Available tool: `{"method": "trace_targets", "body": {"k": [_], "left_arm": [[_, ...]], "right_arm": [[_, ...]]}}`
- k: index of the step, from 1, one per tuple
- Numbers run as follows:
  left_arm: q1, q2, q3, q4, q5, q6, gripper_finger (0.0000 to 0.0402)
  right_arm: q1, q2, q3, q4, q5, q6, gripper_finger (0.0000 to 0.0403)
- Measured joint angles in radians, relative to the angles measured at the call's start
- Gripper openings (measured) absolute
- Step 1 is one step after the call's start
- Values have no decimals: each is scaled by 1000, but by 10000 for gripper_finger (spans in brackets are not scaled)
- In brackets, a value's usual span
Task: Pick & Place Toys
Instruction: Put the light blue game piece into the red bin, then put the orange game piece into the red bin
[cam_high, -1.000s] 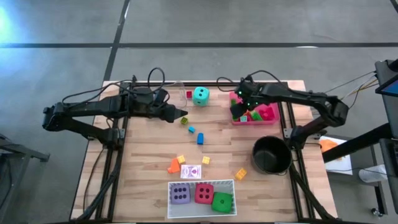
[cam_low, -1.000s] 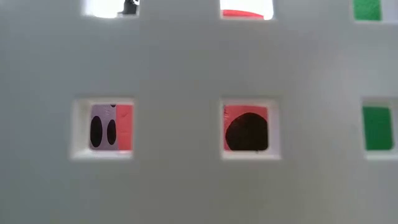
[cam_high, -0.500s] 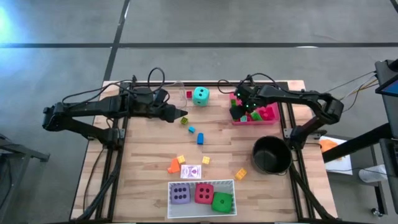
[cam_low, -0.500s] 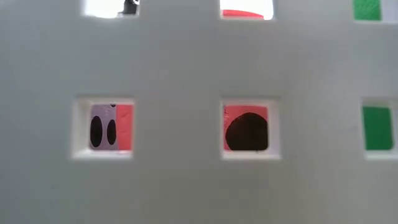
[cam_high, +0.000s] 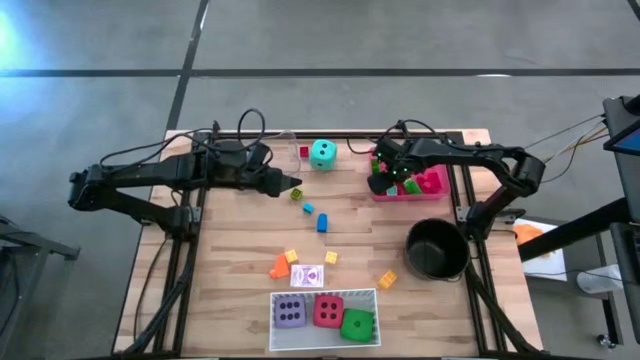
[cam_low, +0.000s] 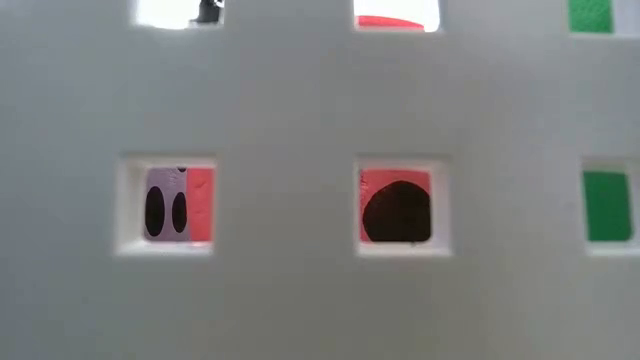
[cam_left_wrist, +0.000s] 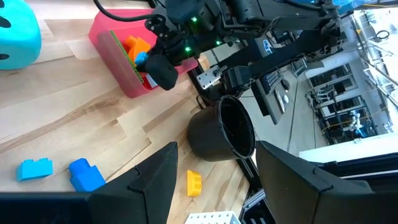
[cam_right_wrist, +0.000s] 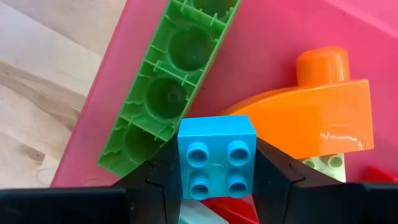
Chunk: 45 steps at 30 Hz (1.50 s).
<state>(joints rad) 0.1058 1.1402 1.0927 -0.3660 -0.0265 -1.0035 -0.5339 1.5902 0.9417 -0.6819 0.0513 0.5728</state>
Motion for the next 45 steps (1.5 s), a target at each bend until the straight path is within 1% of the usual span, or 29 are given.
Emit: {"method": "trace_targets", "body": {"k": [10,11,12,16,18,20,23,36,38,40,43,45], "left_arm": [[0,0,0,0,0,0,218],[0,0,0,0,0,0,218],[0,0,0,0,0,0,218],[0,0,0,0,0,0,218],[0,0,0,0,0,0,218],[0,0,0,0,0,0,218],[0,0,0,-1,0,0,218],[-4,0,-1,-2,6,0,218],[-8,7,-1,-14,19,31,218],[-10,21,0,-77,21,82,218],[-10,54,-1,-226,32,103,218],[-9,76,-1,-316,44,161,218]], "right_arm": [[1,0,0,1,-7,-9,131],[1,0,0,1,-7,-13,136],[1,0,-1,1,-8,-19,150],[1,0,-1,1,-27,-26,228],[1,0,-1,1,-29,-26,259],[1,-3,-1,0,-29,-25,282],[1,-11,-1,-1,-30,-23,302],[2,-134,0,0,-33,-33,308],[8,-163,0,4,-34,-42,308],[15,-197,0,8,-43,-56,308],[26,-254,0,16,-70,-61,308],[34,-296,0,16,-79,-61,308]]}}
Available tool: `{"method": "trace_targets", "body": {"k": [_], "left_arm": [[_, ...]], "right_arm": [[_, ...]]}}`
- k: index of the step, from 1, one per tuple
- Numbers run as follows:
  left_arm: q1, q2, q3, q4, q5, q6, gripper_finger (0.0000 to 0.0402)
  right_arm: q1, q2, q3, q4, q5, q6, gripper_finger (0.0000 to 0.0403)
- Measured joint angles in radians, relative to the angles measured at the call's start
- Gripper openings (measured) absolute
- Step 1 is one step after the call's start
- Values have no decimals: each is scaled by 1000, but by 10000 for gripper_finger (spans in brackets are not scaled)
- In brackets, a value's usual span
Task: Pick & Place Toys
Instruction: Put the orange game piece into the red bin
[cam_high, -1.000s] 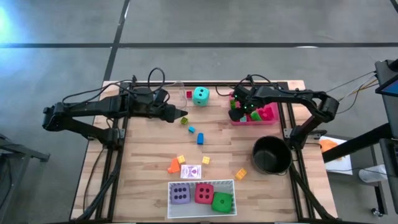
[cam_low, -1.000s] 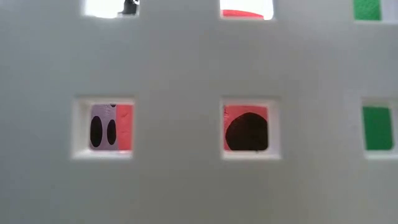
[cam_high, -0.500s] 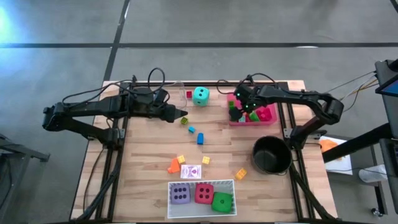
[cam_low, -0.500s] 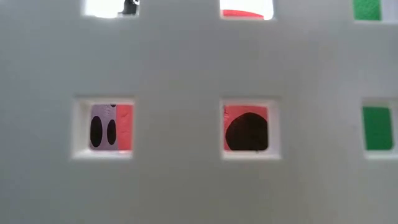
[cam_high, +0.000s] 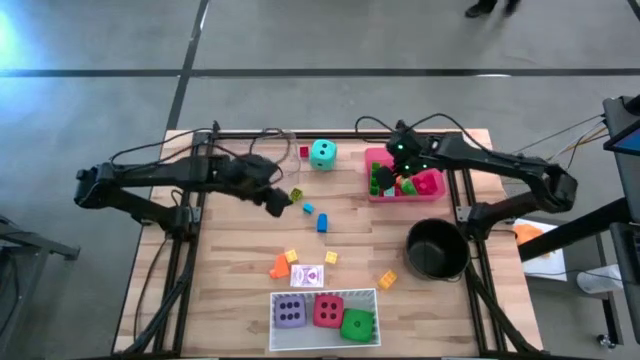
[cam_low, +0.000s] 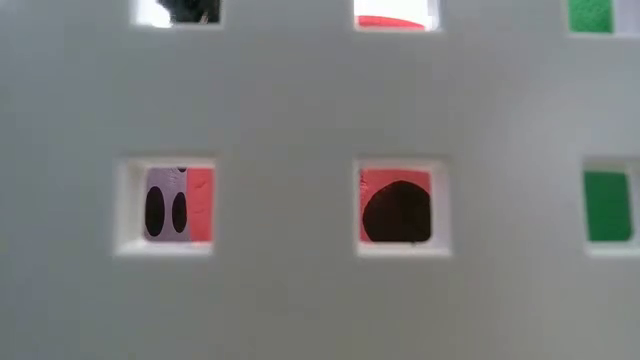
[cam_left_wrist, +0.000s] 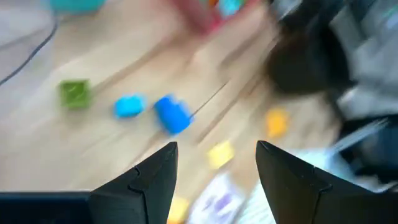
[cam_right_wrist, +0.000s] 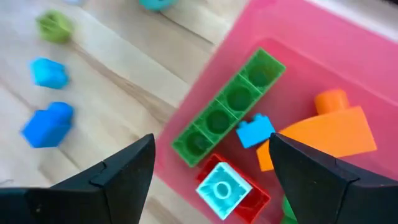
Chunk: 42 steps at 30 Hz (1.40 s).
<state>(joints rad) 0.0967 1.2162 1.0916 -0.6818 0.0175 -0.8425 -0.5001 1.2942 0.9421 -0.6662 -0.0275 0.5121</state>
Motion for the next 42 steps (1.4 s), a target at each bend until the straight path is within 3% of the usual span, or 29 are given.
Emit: {"method": "trace_targets", "body": {"k": [3,8,13,19,30,42], "left_arm": [[-6,34,0,-119,56,94,218],[-45,53,-18,-162,245,191,218],[-58,50,-99,-184,284,-242,218],[-126,72,-178,-24,295,-480,218],[-163,270,-177,23,290,-572,218],[-187,422,-172,64,310,-635,218]], "right_arm": [[12,-61,0,1,-1,3,308],[30,-153,0,0,-8,11,308],[57,-222,1,0,-8,81,308],[91,-241,1,6,2,121,308],[112,-161,1,50,2,98,308],[112,-156,1,52,-2,45,308]]}}
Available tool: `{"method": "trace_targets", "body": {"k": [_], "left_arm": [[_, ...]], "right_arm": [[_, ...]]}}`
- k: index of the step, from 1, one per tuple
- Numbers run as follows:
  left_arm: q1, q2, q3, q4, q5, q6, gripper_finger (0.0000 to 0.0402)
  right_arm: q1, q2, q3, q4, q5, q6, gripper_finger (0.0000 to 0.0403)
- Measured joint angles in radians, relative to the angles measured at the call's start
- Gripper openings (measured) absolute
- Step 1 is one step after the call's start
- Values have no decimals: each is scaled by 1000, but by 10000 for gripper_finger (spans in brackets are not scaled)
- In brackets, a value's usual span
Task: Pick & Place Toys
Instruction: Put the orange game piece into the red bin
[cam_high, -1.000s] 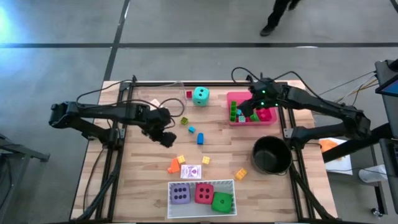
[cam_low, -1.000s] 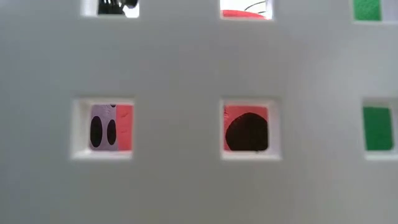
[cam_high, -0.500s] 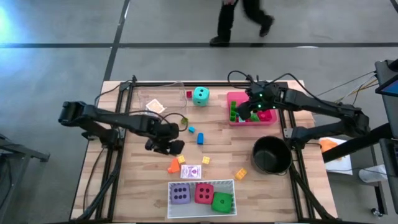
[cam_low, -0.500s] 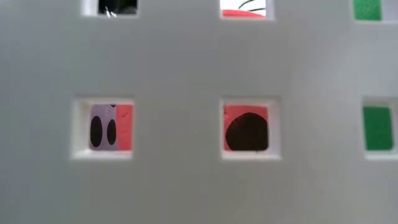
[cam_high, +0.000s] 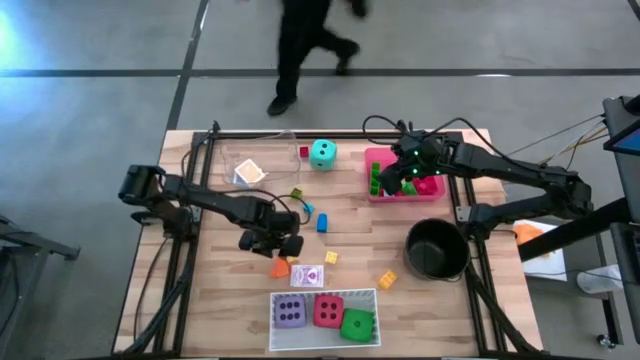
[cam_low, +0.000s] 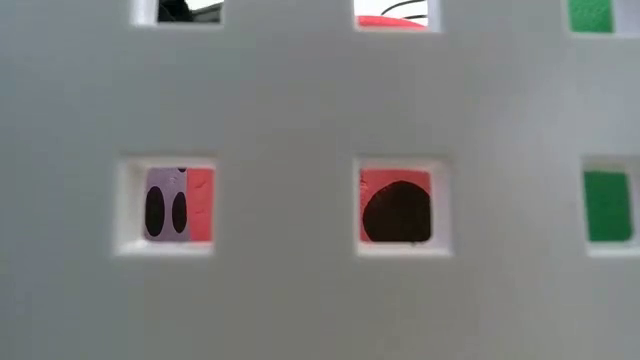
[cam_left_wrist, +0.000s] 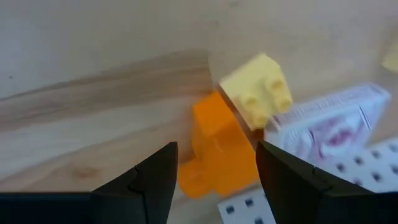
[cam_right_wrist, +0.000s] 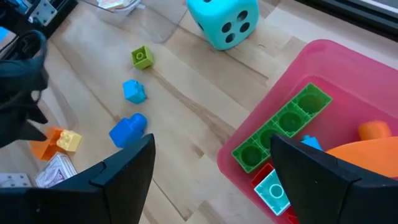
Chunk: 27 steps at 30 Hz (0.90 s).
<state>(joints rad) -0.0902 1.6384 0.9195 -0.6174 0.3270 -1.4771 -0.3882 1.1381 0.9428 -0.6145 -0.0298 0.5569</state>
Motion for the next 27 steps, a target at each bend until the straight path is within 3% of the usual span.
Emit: {"method": "trace_targets", "body": {"k": [16,27], "left_arm": [[-30,41,-4,10,14,-19,218],[-47,41,-11,-75,33,-12,218]], "right_arm": [[0,-2,0,-1,-5,-64,308],[0,-2,0,-1,-18,-90,308]]}}
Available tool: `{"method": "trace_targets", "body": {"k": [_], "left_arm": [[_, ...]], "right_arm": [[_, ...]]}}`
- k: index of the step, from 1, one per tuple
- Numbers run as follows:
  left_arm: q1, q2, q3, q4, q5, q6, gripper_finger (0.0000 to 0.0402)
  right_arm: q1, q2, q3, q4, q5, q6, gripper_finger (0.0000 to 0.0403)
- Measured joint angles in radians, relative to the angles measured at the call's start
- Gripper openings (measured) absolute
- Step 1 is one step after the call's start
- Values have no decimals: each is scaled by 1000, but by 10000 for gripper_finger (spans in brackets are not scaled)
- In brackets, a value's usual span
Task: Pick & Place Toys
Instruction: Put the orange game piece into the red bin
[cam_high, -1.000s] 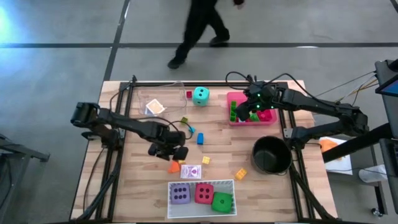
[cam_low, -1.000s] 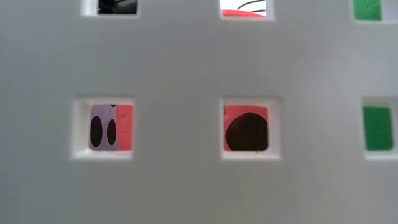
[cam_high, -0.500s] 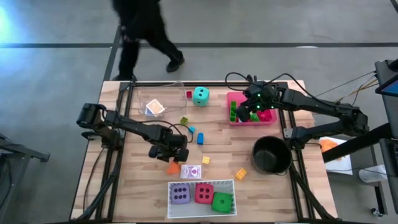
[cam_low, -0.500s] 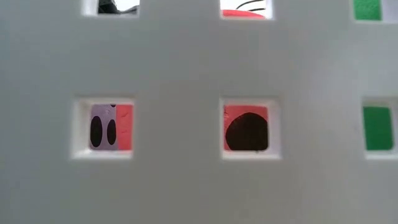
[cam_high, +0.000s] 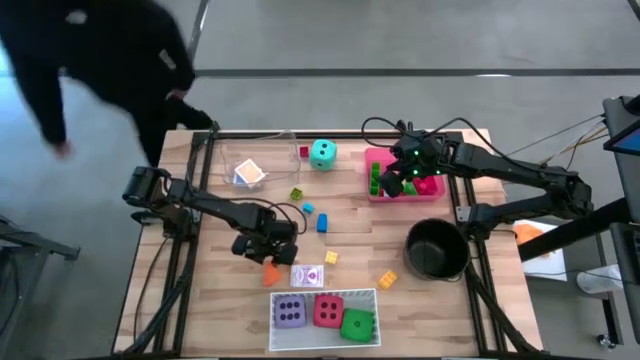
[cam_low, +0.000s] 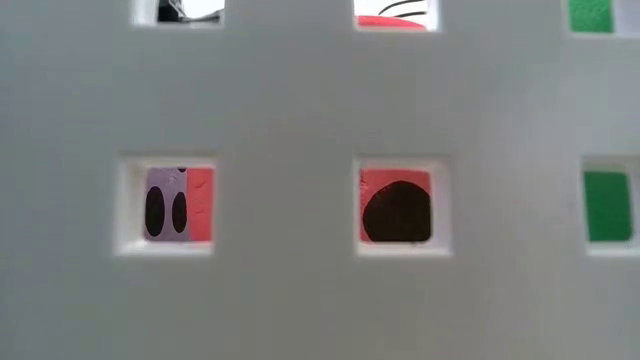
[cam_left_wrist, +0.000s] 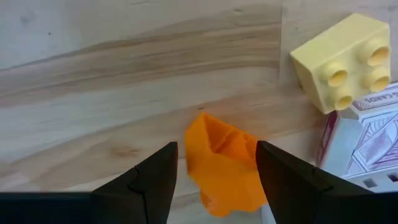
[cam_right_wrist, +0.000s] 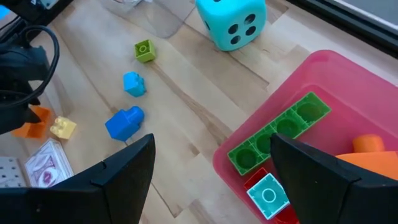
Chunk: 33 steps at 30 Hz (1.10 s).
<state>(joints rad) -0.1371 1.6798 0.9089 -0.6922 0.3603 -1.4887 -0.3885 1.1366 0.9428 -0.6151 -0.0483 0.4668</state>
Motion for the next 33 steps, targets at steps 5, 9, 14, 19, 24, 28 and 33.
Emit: {"method": "trace_targets", "body": {"k": [5,9,14,19,24,28,33], "left_arm": [[-6,0,0,0,0,3,199],[-8,0,0,0,3,3,155],[-8,0,0,-14,2,47,109],[-1,0,0,-83,-5,76,102],[-1,-1,0,-143,-9,88,102],[-1,-9,0,-150,-21,124,104],[-1,-29,1,-150,-27,194,121]], "right_arm": [[0,0,0,0,-6,-4,308],[0,0,0,0,-9,-5,308],[0,0,0,0,-26,-6,308],[0,0,0,0,-42,-6,308],[0,0,0,0,-42,1,308],[0,0,0,1,-43,4,308],[0,0,0,3,-42,4,308]]}}
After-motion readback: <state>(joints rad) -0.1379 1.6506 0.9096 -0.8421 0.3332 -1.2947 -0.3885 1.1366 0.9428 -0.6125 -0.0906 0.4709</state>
